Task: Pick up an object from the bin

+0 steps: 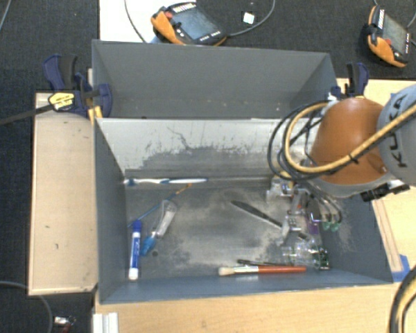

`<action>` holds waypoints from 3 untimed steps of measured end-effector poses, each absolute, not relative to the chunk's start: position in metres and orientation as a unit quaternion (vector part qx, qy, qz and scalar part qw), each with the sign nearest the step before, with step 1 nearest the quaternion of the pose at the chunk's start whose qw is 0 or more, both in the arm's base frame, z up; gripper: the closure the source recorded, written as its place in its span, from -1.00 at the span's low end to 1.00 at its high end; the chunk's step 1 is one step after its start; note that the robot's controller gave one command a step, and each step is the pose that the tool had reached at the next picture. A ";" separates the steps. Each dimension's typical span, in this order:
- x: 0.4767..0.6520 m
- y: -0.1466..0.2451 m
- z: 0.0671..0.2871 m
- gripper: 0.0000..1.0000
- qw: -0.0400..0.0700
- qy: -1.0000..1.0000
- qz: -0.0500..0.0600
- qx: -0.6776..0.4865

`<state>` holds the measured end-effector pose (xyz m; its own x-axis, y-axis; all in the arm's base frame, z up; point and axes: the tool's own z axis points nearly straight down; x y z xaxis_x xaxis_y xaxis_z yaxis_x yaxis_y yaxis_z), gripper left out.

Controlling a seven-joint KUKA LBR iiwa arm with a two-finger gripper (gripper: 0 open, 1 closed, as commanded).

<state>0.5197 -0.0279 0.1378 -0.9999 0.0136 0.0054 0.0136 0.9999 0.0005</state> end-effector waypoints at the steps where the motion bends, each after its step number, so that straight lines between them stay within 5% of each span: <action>1: 0.522 -0.028 0.142 -1.00 -0.001 -1.000 0.000 -0.006; 2: 0.566 -0.033 0.068 -1.00 -0.002 -0.975 -0.001 -0.222; 3: 0.547 -0.041 0.071 -1.00 -0.003 -0.995 0.000 -0.096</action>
Offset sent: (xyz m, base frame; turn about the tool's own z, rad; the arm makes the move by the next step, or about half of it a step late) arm 0.0455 -0.0056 -0.0678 0.4340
